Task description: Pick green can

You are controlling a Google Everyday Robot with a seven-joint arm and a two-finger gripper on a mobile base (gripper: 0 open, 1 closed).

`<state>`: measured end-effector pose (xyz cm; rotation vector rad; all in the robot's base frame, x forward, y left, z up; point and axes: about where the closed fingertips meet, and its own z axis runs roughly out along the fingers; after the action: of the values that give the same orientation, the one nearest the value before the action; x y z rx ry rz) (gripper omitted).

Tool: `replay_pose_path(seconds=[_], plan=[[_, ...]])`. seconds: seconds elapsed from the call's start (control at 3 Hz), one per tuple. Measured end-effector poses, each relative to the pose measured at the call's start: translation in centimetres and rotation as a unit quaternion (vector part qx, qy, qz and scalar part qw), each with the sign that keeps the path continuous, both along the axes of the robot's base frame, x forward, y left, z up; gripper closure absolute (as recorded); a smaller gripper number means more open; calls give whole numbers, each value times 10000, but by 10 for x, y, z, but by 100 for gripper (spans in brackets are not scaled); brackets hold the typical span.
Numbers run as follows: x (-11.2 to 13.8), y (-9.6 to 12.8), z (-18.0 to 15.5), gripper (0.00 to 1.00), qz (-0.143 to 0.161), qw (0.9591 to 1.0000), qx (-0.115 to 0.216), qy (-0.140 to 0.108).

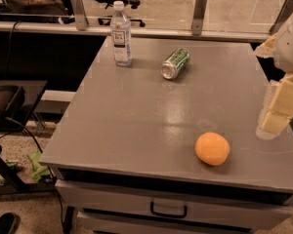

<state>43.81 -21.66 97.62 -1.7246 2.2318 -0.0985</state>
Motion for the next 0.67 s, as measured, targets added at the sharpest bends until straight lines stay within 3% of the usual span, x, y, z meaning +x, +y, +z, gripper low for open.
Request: replay_pose_path(seconds=[0.33,0.67], plan=[[0,0,0,0,1,10000,0,-2],[24,4,1,0,192,9997,-39,-144]])
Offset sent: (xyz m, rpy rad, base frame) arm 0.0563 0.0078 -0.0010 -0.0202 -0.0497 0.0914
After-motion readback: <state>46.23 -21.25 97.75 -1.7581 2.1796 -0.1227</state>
